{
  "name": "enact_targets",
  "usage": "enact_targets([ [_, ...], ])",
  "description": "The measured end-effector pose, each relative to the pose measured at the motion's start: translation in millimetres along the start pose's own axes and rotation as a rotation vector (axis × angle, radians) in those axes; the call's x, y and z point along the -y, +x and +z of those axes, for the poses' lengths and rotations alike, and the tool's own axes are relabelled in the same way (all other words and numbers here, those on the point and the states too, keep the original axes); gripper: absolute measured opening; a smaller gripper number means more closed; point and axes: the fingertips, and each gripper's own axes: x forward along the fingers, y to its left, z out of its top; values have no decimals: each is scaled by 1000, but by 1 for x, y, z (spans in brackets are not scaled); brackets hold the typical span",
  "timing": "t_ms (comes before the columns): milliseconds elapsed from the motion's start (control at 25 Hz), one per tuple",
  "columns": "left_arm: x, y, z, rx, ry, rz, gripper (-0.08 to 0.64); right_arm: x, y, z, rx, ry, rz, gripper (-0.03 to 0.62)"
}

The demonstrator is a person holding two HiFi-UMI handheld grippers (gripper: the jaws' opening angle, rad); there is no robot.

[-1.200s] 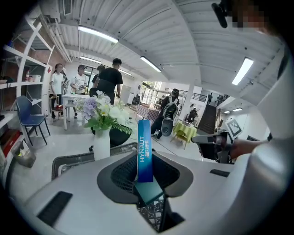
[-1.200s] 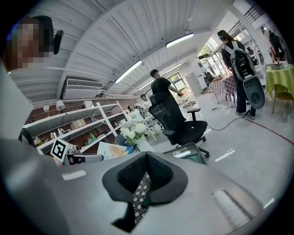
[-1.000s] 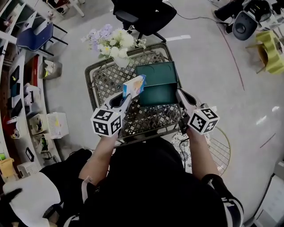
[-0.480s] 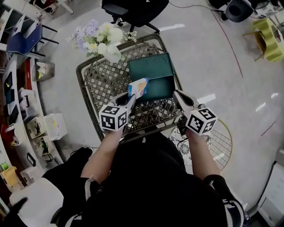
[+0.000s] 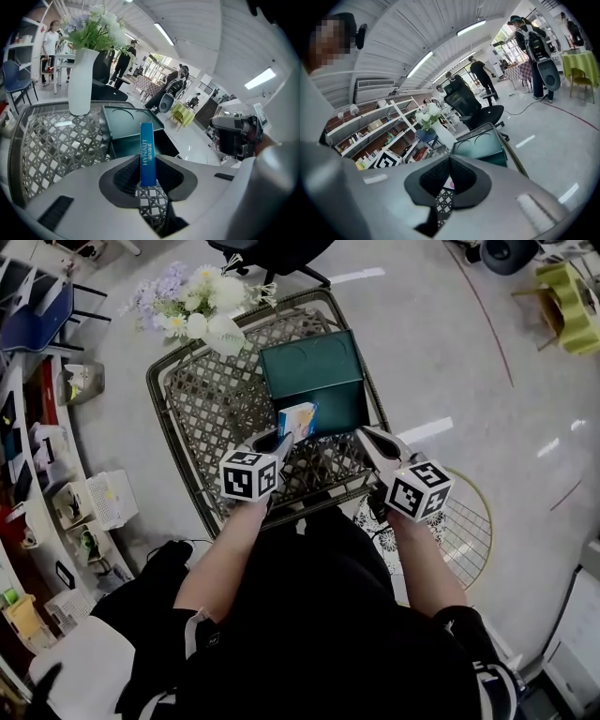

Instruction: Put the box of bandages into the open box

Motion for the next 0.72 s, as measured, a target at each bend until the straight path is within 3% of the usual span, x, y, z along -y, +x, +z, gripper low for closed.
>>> enact_targets([
  [400, -24, 11, -16, -75, 7, 99, 94, -4, 8, -12, -30, 24, 23, 11],
  [520, -32, 8, -20, -89, 17, 137, 142, -5, 10, -10, -34, 21, 28, 11],
  [720, -46, 1, -29, -105, 18, 201, 147, -7, 14, -6, -39, 14, 34, 11],
])
